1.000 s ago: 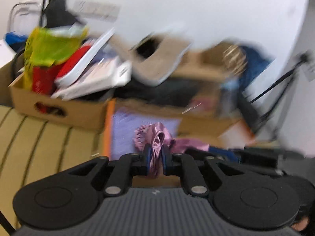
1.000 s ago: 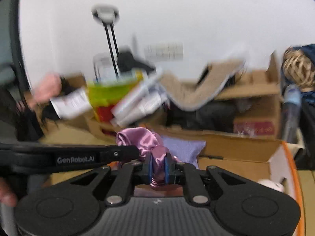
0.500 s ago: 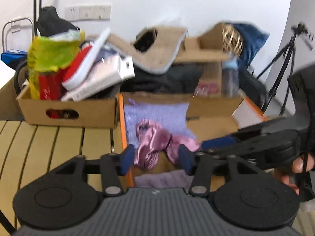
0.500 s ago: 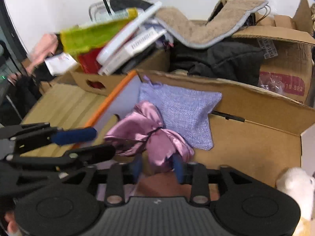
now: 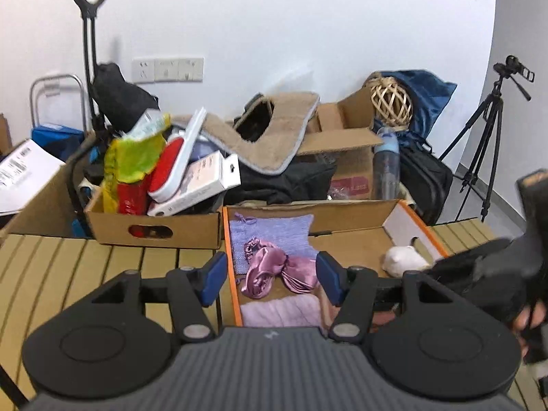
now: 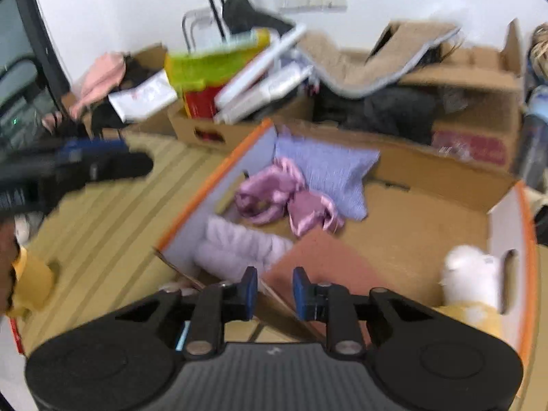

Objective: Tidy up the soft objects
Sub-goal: 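Withdraw both open grippers from the box back over the table, then lower both grippers onto the light-blue fluffy plush and close them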

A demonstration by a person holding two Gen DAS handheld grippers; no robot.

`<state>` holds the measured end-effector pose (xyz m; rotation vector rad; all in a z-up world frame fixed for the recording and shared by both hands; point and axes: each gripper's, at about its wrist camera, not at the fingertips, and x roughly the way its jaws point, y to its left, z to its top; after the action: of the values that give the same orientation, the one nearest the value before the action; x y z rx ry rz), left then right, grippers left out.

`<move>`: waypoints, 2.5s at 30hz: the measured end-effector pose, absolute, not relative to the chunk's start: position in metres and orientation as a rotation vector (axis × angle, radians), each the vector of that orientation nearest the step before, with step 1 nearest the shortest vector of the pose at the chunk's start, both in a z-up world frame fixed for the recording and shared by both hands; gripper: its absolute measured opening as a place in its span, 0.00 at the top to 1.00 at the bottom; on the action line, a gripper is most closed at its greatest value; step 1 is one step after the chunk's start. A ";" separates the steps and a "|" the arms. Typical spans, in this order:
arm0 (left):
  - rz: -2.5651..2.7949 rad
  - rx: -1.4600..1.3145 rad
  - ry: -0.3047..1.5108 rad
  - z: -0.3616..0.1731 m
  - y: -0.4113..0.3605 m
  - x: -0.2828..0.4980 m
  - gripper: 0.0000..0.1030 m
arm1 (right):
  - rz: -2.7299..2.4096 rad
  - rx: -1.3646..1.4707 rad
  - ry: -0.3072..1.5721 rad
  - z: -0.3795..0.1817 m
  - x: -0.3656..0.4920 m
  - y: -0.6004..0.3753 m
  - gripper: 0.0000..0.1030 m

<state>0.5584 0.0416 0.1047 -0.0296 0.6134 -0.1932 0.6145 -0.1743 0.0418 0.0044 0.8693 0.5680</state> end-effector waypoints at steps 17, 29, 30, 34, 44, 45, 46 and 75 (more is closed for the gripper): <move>-0.117 -0.081 0.364 0.098 0.010 0.258 0.16 | 0.328 0.039 0.444 0.087 0.300 -0.246 0.46; -0.068 -0.057 0.485 0.023 0.010 0.159 0.10 | 0.184 0.083 0.477 -0.013 0.176 -0.240 0.23; -0.067 -0.065 0.486 0.023 0.011 0.160 0.10 | 0.177 0.087 0.483 -0.013 0.176 -0.241 0.23; -0.064 -0.087 0.491 0.024 0.014 0.165 0.09 | 0.181 0.099 0.476 -0.012 0.176 -0.241 0.23; -0.048 -0.123 0.536 0.018 0.022 0.215 0.07 | 0.226 0.111 0.512 -0.011 0.221 -0.228 0.23; -0.034 -0.129 0.542 0.020 0.024 0.227 0.07 | 0.242 0.113 0.517 -0.010 0.233 -0.224 0.24; -0.016 -0.135 0.550 0.020 0.025 0.238 0.07 | 0.254 0.118 0.518 -0.009 0.242 -0.221 0.25; -0.011 -0.659 0.742 -0.057 0.087 0.470 0.64 | 0.606 0.514 0.768 -0.097 0.539 -0.128 0.66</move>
<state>0.4699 0.0873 -0.0570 -0.6592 0.7425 -0.0112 0.5391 -0.1283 -0.0974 0.5143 0.7681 0.6059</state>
